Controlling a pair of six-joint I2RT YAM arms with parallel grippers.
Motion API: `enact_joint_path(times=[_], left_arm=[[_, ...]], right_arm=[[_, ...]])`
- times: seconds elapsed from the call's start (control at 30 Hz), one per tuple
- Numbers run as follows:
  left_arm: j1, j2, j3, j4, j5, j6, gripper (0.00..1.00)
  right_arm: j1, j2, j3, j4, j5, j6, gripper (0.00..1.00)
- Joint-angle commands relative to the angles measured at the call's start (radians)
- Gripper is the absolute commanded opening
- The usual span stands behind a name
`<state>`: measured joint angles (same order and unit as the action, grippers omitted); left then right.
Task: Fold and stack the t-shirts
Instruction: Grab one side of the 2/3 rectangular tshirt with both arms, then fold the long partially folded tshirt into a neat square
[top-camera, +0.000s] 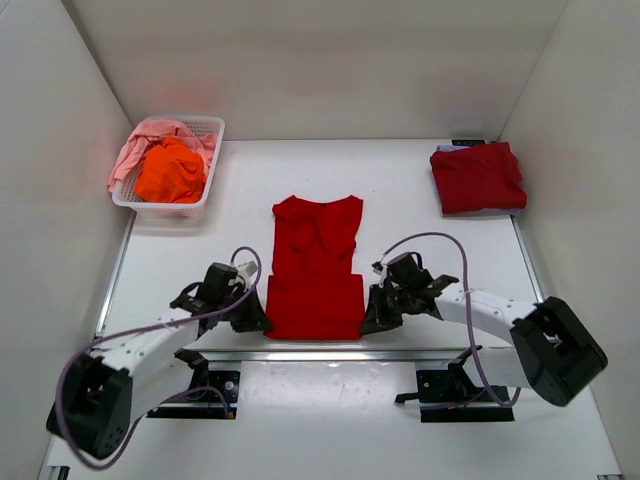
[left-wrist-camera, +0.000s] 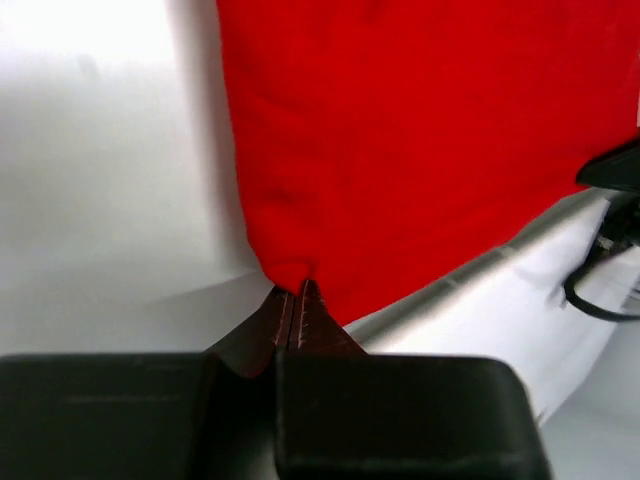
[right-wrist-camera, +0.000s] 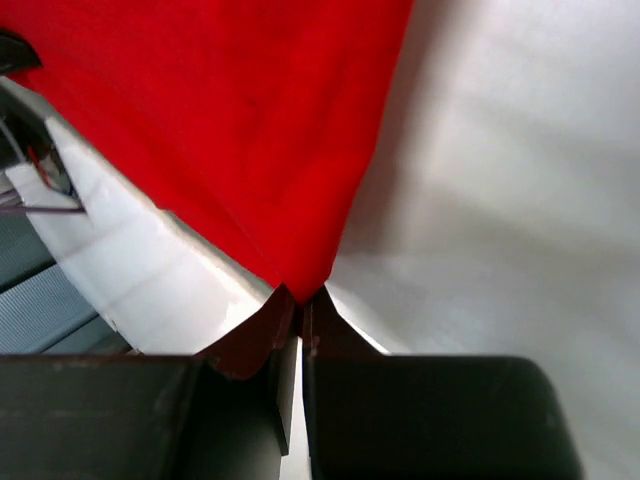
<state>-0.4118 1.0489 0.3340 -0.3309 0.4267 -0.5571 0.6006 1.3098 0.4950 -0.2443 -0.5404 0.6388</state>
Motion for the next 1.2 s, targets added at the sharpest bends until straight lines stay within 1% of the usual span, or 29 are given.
enact_joint_path(times=[0.0,0.03,0.1,0.17,0.23,0.27,0.33,0.37,0.4,0.43,0.47,0.5,0.53,0.57,0.6,0.63,0.67,0.7,0.73,0.77,0.8,0.83,0.9,0.97,1.0,1.03,1.07,1.1,1.17], left_arm=[[-0.022,-0.148,-0.033,-0.123,0.004,-0.053,0.00],[-0.027,-0.182,-0.020,-0.128,0.003,-0.081,0.00],[-0.009,-0.179,0.017,-0.131,0.015,-0.095,0.00],[0.051,-0.150,0.063,-0.109,0.027,-0.089,0.00],[0.076,-0.072,0.152,-0.099,0.035,-0.066,0.00],[0.086,-0.047,0.178,-0.079,0.040,-0.063,0.00],[0.126,0.067,0.293,-0.048,0.055,-0.046,0.00],[0.151,0.141,0.330,-0.027,0.058,-0.043,0.00],[0.174,0.181,0.406,-0.013,0.066,-0.037,0.00],[0.180,0.263,0.489,0.004,0.069,-0.032,0.00],[0.203,0.343,0.537,0.001,0.067,-0.023,0.00],[0.223,0.393,0.630,0.016,0.066,-0.018,0.00],[0.231,0.481,0.720,0.019,0.037,-0.012,0.00],[0.244,0.575,0.772,0.024,0.017,-0.010,0.00],[0.263,0.620,0.854,0.051,0.021,-0.021,0.12],[0.284,0.704,0.928,0.096,0.020,-0.041,0.39],[0.300,0.776,0.962,0.127,0.050,-0.090,0.54],[0.310,0.839,1.006,0.186,0.063,-0.107,0.57],[0.315,0.868,1.063,0.219,0.081,-0.148,0.61],[0.326,0.908,1.080,0.237,0.114,-0.180,0.65],[0.335,0.922,1.102,0.263,0.135,-0.208,0.70],[0.332,0.927,1.099,0.277,0.144,-0.219,0.74],[0.327,0.895,1.070,0.306,0.150,-0.233,0.75],[0.317,0.843,0.975,0.346,0.149,-0.236,0.76],[0.321,0.800,0.944,0.361,0.161,-0.244,0.75],[0.309,0.783,0.897,0.380,0.170,-0.247,0.75],[0.303,0.733,0.840,0.391,0.179,-0.251,0.75],[0.303,0.680,0.821,0.392,0.187,-0.242,0.75],[0.286,0.602,0.730,0.386,0.187,-0.247,0.75]], right_arm=[[0.011,-0.098,-0.042,-0.049,-0.004,0.032,0.00],[0.001,-0.124,-0.047,-0.052,-0.015,0.036,0.00],[-0.015,-0.148,-0.043,-0.055,-0.035,0.044,0.00],[-0.054,-0.146,-0.015,-0.056,-0.061,0.033,0.00],[-0.090,-0.107,0.054,-0.081,-0.095,-0.014,0.00],[-0.131,-0.086,0.088,-0.088,-0.107,-0.030,0.00],[-0.186,-0.006,0.222,-0.145,-0.127,-0.097,0.00],[-0.220,0.024,0.262,-0.167,-0.135,-0.119,0.00],[-0.258,0.081,0.348,-0.174,-0.139,-0.155,0.00],[-0.277,0.150,0.443,-0.206,-0.145,-0.189,0.00],[-0.304,0.226,0.550,-0.223,-0.145,-0.206,0.00],[-0.323,0.273,0.609,-0.237,-0.138,-0.229,0.00],[-0.338,0.358,0.726,-0.254,-0.129,-0.254,0.00],[-0.363,0.458,0.855,-0.280,-0.121,-0.267,0.00],[-0.381,0.504,0.913,-0.286,-0.115,-0.274,0.02],[-0.407,0.593,1.013,-0.279,-0.098,-0.275,0.17],[-0.413,0.673,1.113,-0.280,-0.090,-0.274,0.26],[-0.433,0.704,1.148,-0.274,-0.081,-0.263,0.33],[-0.440,0.756,1.213,-0.271,-0.076,-0.255,0.33],[-0.446,0.793,1.258,-0.273,-0.063,-0.263,0.33],[-0.447,0.807,1.275,-0.274,-0.044,-0.258,0.35],[-0.444,0.809,1.271,-0.270,-0.038,-0.263,0.39],[-0.444,0.777,1.188,-0.227,-0.020,-0.268,0.48],[-0.427,0.728,1.098,-0.167,-0.012,-0.275,0.61],[-0.427,0.706,1.037,-0.138,-0.006,-0.278,0.63],[-0.426,0.698,1.015,-0.130,-0.009,-0.281,0.68],[-0.423,0.681,0.969,-0.100,-0.015,-0.280,0.70],[-0.423,0.671,0.927,-0.081,-0.016,-0.286,0.70],[-0.409,0.669,0.877,-0.047,-0.039,-0.274,0.70]])
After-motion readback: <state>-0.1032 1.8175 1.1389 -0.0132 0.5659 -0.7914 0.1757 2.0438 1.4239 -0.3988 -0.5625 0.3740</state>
